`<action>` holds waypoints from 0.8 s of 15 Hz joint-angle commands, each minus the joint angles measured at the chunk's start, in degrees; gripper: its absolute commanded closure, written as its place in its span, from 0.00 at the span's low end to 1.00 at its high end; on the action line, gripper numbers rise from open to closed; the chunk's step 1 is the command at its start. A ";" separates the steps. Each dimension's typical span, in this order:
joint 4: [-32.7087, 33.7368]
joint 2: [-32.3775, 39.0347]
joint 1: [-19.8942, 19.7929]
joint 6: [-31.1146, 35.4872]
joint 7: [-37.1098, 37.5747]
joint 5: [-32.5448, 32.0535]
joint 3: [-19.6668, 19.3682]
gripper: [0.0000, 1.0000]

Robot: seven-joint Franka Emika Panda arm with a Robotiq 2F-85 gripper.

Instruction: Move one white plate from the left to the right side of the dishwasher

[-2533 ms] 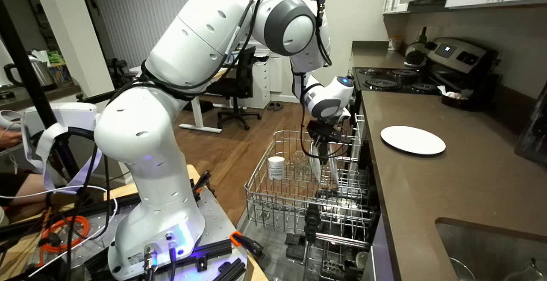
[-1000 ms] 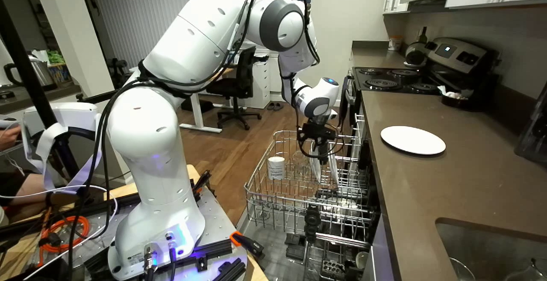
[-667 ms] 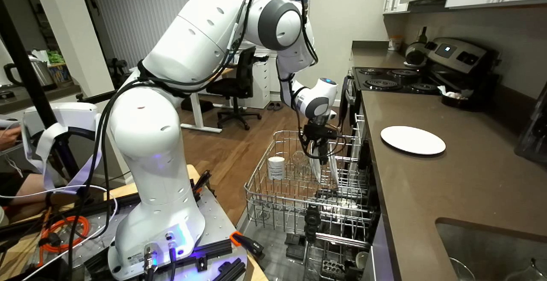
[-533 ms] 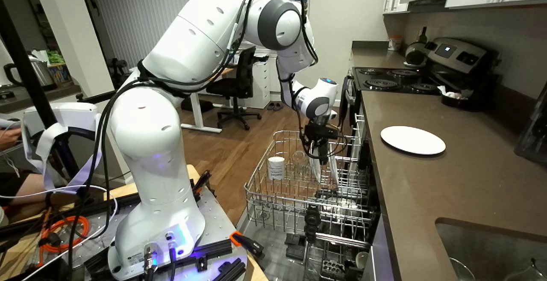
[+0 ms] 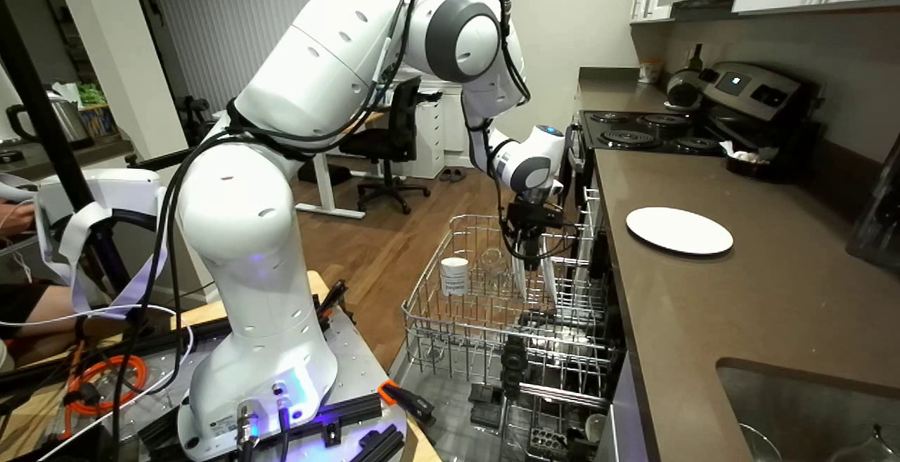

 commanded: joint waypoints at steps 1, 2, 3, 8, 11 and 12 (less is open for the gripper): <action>-0.69 -1.90 -2.05 -2.55 -1.77 1.89 1.55 0.92; -0.72 -2.09 -2.15 -2.82 -1.79 2.01 1.68 0.92; -0.72 -2.18 -2.17 -3.04 -1.72 2.04 1.68 0.92; 0.06 -0.93 -2.65 -2.46 -2.94 3.18 2.57 0.61; 0.52 -0.43 -2.18 -1.97 -2.59 3.36 2.42 0.42; 0.64 -0.34 -1.94 -1.92 -2.35 3.27 2.26 0.36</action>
